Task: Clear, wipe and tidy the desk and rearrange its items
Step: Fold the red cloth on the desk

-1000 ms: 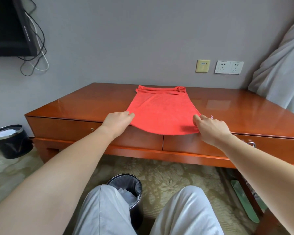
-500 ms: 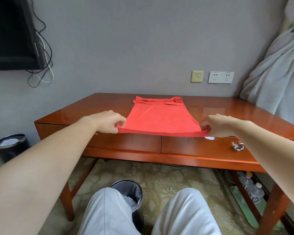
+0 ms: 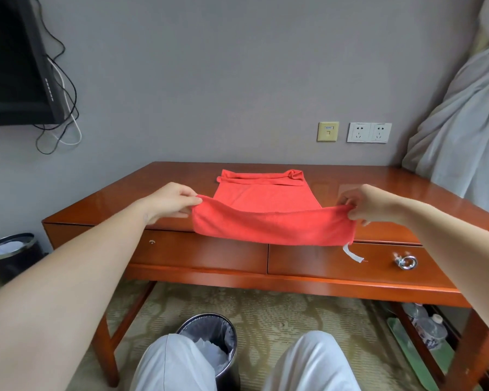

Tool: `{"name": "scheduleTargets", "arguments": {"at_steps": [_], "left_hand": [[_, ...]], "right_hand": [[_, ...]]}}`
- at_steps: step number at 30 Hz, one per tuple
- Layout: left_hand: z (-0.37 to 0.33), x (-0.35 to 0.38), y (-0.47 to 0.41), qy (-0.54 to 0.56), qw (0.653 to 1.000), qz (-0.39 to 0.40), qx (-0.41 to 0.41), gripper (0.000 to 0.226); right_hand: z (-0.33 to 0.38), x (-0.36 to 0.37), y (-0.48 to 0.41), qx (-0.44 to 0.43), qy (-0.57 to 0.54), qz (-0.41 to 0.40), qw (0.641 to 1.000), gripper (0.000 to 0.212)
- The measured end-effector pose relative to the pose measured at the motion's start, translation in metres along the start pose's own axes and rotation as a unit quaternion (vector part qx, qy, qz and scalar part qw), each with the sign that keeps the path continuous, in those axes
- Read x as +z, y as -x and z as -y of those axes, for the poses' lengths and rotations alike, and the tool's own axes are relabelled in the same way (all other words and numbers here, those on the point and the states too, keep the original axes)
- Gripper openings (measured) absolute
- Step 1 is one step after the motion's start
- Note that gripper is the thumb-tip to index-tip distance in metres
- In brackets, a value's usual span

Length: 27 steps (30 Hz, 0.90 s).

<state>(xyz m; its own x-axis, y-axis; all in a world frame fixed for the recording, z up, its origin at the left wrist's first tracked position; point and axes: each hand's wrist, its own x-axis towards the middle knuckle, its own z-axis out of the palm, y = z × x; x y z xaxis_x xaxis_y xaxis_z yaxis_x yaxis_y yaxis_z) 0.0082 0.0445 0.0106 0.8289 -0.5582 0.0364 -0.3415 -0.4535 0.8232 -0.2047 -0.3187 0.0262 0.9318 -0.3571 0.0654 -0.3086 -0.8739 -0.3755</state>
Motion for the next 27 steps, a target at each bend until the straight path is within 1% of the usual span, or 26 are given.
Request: {"name": "scheduleTargets", "arguments": {"at_steps": [2,5,8,10,12,14,16,17,20,24,27], "left_hand": [[0.002,0.003,-0.015,0.061,0.998,-0.007,-0.027,0.017],[0.008,0.012,-0.04,0.118,0.991,-0.04,-0.05,0.021],[0.013,0.025,-0.065,0.144,0.986,-0.07,-0.053,0.019],[0.014,0.032,-0.083,0.148,0.983,-0.091,-0.052,0.02],[0.017,0.038,-0.1,0.113,0.986,-0.115,-0.045,0.022],[0.023,0.045,-0.114,0.025,0.99,-0.135,-0.027,0.024],[0.028,0.051,-0.124,-0.073,0.986,-0.15,-0.018,0.024],[0.031,0.054,-0.128,-0.102,0.983,-0.152,-0.018,0.025],[0.037,0.057,-0.137,-0.151,0.977,-0.152,-0.024,0.025],[0.049,0.057,-0.146,-0.191,0.97,-0.153,-0.015,0.024],[0.055,0.058,-0.146,-0.256,0.954,-0.155,0.003,0.024]], "right_hand": [[-0.006,0.002,-0.017,0.032,-0.076,-0.029,0.996,0.027],[-0.019,0.011,-0.044,0.068,-0.13,-0.088,0.985,0.018],[-0.027,0.022,-0.069,0.106,-0.165,-0.142,0.97,0.013],[-0.028,0.028,-0.084,0.13,-0.2,-0.162,0.958,0.01],[-0.029,0.033,-0.096,0.143,-0.231,-0.162,0.949,0.008],[-0.032,0.039,-0.106,0.151,-0.206,-0.145,0.956,0.007],[-0.035,0.045,-0.115,0.162,-0.177,-0.138,0.961,0.007],[-0.037,0.048,-0.118,0.166,-0.164,-0.142,0.962,0.006],[-0.041,0.054,-0.127,0.177,-0.138,-0.151,0.963,0.006],[-0.049,0.062,-0.131,0.164,-0.08,-0.155,0.971,0.007],[-0.053,0.067,-0.131,0.154,-0.052,-0.158,0.974,0.01]]}}
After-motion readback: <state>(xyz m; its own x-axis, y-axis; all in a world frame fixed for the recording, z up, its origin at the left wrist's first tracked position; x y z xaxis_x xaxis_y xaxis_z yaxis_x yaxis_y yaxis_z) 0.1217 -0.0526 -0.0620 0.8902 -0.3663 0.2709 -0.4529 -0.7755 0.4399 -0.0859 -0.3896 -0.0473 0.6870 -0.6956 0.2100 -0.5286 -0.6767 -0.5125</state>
